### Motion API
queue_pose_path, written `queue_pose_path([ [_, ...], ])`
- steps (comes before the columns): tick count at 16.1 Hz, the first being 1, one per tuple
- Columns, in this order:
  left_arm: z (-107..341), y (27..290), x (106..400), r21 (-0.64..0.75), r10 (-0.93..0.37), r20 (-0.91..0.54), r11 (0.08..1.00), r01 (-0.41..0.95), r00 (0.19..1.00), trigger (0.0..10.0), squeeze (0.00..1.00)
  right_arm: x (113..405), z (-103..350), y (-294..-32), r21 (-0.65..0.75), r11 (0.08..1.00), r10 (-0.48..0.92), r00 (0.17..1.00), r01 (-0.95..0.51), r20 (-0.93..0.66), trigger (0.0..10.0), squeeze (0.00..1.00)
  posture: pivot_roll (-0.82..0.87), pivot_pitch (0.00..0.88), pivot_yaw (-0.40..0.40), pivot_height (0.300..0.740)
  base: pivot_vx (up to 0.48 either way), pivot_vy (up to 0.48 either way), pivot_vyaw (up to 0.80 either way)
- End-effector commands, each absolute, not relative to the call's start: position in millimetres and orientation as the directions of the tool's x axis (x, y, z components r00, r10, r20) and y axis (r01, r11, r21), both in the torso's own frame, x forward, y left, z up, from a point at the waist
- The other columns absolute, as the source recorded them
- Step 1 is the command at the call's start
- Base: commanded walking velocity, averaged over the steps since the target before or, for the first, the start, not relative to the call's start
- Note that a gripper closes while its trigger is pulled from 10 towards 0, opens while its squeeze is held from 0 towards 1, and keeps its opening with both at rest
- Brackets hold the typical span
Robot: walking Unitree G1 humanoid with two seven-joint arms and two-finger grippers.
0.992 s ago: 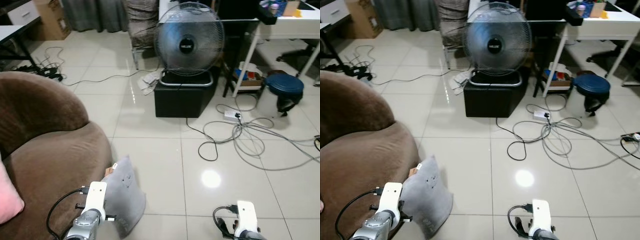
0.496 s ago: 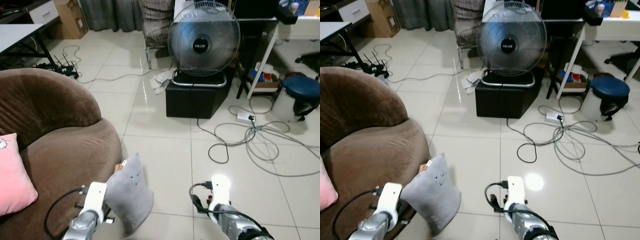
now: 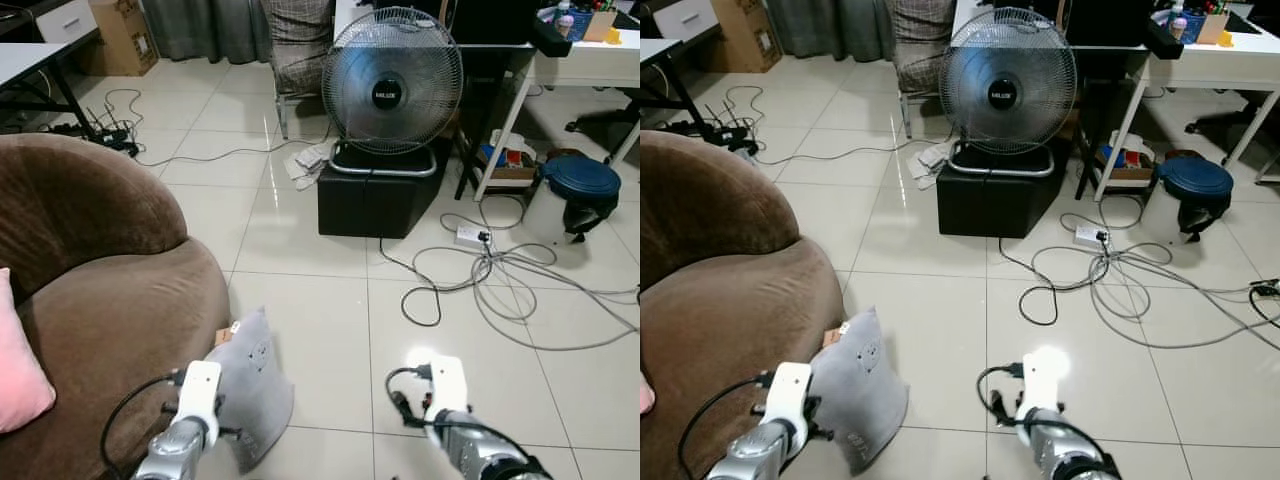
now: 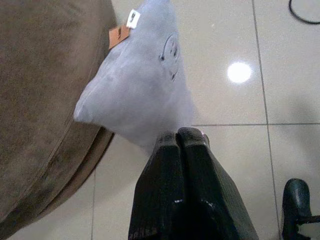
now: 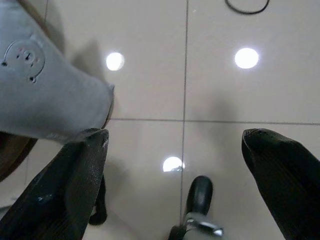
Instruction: Move the pillow to the sofa from floor
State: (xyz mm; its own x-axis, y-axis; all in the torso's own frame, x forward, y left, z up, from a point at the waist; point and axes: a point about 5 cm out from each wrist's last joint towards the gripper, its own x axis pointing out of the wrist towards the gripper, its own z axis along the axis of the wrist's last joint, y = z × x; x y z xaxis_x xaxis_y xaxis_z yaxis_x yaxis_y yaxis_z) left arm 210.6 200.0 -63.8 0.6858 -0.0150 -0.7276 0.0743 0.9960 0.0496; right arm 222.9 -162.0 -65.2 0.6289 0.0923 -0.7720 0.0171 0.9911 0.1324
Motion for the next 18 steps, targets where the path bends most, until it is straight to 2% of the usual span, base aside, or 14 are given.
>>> queue_pose_path([
  [1,-61,199,216,0.047,-0.016,-0.720,0.996,0.072,0.694,10.0,0.00,234,-58,-164,0.118,0.993,0.069,0.663,0.030,-0.745,10.0,0.00,0.10,0.000,0.024,0.740,0.000,0.000,0.00],
  [3,-58,201,221,0.049,0.001,-0.710,0.998,0.048,0.704,10.0,0.00,241,-53,-167,0.118,0.992,0.051,0.678,0.054,-0.733,10.0,0.00,0.10,0.000,0.024,0.740,0.000,0.000,0.00],
  [5,-48,200,237,-0.035,-0.026,-0.678,0.999,0.003,0.734,10.0,0.00,254,-44,-167,0.131,0.989,0.044,0.691,0.073,-0.722,10.0,0.00,0.10,0.000,0.022,0.740,0.000,0.000,0.00],
  [7,-48,195,238,-0.014,-0.032,-0.687,0.999,0.031,0.726,10.0,0.00,261,-39,-161,0.129,0.991,0.065,0.712,0.036,-0.700,10.0,0.00,0.10,0.000,0.022,0.740,0.000,0.000,0.00],
  [9,-49,188,237,-0.023,-0.054,-0.676,0.998,0.052,0.735,10.0,0.00,265,-37,-157,0.176,0.981,0.068,0.709,0.079,-0.702,10.0,0.00,0.10,0.000,0.027,0.740,0.000,0.000,0.00],
  [12,-44,184,241,-0.075,-0.057,-0.651,0.997,0.011,0.757,10.0,0.00,280,-24,-149,0.244,0.965,0.096,0.740,0.095,-0.666,10.0,0.00,0.09,0.000,0.031,0.740,0.000,0.000,0.00],
  [14,-45,178,239,-0.053,-0.076,-0.644,0.997,0.054,0.761,10.0,0.00,280,-24,-145,0.224,0.973,0.116,0.737,0.049,-0.666,10.0,0.00,0.09,0.000,0.025,0.740,0.000,0.000,0.00],
  [18,-54,178,222,0.045,-0.085,-0.664,0.987,0.152,0.743,10.0,0.00,261,-39,-152,0.143,0.990,0.108,0.713,-0.011,-0.693,10.0,0.00,0.10,0.000,0.015,0.740,0.000,0.000,0.00],
])
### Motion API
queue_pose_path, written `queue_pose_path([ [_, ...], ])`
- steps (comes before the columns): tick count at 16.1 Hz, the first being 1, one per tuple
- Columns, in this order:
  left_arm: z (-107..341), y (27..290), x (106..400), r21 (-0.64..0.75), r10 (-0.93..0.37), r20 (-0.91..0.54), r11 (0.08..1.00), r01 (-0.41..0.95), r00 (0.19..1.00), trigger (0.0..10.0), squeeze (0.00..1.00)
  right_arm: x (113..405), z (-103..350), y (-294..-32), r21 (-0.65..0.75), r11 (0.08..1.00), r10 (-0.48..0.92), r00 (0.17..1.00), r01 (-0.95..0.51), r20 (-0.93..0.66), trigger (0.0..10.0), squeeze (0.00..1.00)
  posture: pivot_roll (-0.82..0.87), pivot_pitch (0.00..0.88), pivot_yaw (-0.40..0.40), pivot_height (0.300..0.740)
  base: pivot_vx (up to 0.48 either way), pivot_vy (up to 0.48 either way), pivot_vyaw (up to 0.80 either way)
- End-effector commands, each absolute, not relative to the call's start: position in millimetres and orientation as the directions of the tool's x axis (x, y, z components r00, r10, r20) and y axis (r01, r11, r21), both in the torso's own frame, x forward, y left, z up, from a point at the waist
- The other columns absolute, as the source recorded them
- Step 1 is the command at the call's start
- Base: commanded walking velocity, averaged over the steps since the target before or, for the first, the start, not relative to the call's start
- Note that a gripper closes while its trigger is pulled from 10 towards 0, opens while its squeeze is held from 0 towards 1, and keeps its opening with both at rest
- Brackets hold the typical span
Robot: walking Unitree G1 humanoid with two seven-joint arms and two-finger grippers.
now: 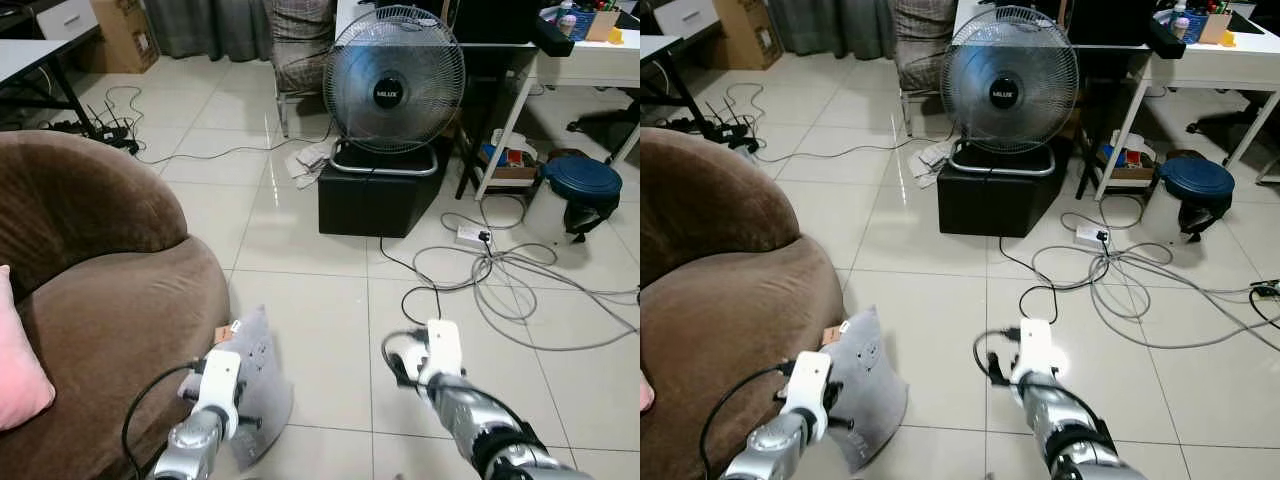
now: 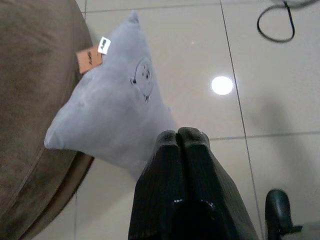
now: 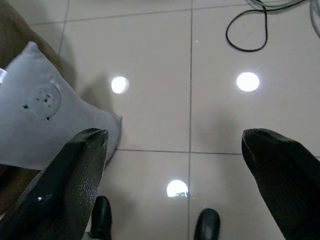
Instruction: Move the pillow to the sofa from floor
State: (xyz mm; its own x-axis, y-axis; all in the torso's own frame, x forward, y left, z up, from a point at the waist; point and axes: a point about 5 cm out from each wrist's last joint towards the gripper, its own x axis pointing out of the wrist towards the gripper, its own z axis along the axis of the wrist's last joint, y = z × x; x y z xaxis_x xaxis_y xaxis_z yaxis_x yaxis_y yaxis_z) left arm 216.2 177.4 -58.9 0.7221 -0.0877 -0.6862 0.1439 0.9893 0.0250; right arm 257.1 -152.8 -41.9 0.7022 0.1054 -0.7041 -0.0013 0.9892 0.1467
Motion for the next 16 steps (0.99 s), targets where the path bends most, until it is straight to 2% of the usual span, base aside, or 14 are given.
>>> queue_pose_path([
  [1,-54,179,219,0.059,-0.091,-0.663,0.983,0.173,0.743,10.0,0.00,255,-43,-155,0.137,0.990,0.118,0.706,-0.030,-0.698,10.0,0.00,0.11,0.000,0.015,0.740,0.000,0.000,0.00],
  [2,-53,180,219,0.052,-0.101,-0.654,0.983,0.178,0.750,10.0,0.00,253,-43,-156,0.138,0.990,0.124,0.712,-0.038,-0.691,10.0,0.00,0.11,0.000,0.021,0.740,0.000,0.000,0.00],
  [4,-29,184,220,0.021,-0.160,-0.538,0.979,0.203,0.828,10.0,0.00,252,-31,-165,0.176,0.984,0.131,0.785,-0.028,-0.606,10.0,0.00,0.09,0.000,0.041,0.740,0.000,0.000,0.00],
  [6,-12,190,221,0.015,-0.169,-0.488,0.979,0.202,0.856,10.0,0.00,251,-20,-167,0.174,0.984,0.124,0.824,-0.032,-0.553,10.0,0.00,0.08,0.000,0.060,0.740,0.000,0.000,0.00],
  [9,24,198,209,0.049,-0.106,-0.393,0.989,0.136,0.913,10.0,0.00,232,16,-166,0.140,0.989,0.112,0.891,-0.055,-0.439,10.0,0.00,0.07,0.000,0.072,0.740,0.000,0.000,0.00],
  [11,40,207,207,0.164,0.006,-0.295,0.985,0.044,0.956,10.0,0.00,217,29,-168,0.135,0.988,0.122,0.896,-0.071,-0.426,10.0,0.00,0.07,0.000,0.068,0.740,0.000,0.000,0.00],
  [13,40,209,203,0.129,0.032,-0.323,0.992,0.011,0.946,10.0,0.00,210,37,-170,0.132,0.989,0.116,0.900,-0.066,-0.421,10.0,0.00,0.07,0.000,0.064,0.740,0.000,0.000,0.00],
  [15,33,196,192,0.101,-0.029,-0.370,0.992,0.071,0.928,10.0,0.00,210,46,-170,0.129,0.990,0.109,0.911,-0.062,-0.398,10.0,0.00,0.06,0.000,0.064,0.740,0.000,0.000,0.00],
  [16,37,192,191,0.093,-0.047,-0.349,0.992,0.084,0.936,10.0,0.00,210,50,-168,0.136,0.988,0.123,0.911,-0.075,-0.394,10.0,0.00,0.06,0.000,0.064,0.740,0.000,0.000,0.00],
])
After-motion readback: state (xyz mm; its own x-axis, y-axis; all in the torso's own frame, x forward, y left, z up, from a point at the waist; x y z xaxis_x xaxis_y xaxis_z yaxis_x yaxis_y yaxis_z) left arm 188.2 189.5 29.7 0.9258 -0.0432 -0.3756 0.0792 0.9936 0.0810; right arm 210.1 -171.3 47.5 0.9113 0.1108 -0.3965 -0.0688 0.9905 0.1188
